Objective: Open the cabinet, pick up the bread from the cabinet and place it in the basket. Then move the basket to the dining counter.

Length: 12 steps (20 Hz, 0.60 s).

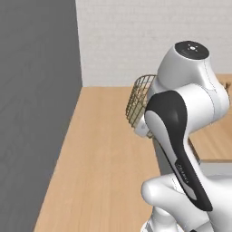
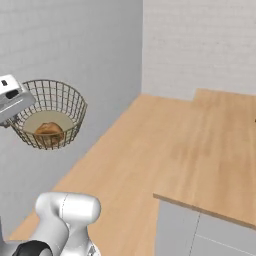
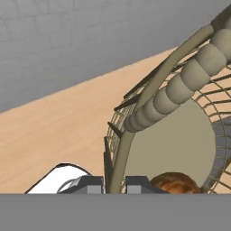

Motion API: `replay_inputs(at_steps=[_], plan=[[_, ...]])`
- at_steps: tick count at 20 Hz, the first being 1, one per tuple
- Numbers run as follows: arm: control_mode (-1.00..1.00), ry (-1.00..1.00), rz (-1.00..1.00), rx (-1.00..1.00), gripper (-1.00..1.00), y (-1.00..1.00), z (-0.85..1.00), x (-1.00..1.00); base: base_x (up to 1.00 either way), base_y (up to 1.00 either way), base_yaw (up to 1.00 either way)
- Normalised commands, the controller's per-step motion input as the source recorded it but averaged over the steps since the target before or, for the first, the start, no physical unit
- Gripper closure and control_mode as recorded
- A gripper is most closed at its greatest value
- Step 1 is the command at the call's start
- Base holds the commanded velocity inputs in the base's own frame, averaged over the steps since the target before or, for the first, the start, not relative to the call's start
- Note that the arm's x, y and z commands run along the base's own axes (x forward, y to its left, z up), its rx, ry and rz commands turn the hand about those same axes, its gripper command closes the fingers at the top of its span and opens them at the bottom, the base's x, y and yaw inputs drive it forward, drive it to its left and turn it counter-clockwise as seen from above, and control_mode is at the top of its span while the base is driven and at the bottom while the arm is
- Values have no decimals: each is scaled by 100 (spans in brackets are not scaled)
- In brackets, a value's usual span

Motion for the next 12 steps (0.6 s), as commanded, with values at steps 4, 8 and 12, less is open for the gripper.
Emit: replay_inputs(at_steps=[4,8,12], plan=[[100,0,0,0,100,0,0,0,76,68,-58],[100,0,0,0,100,0,0,0,70,55,-61],[100,0,0,0,100,0,0,0,79,50,-62]])
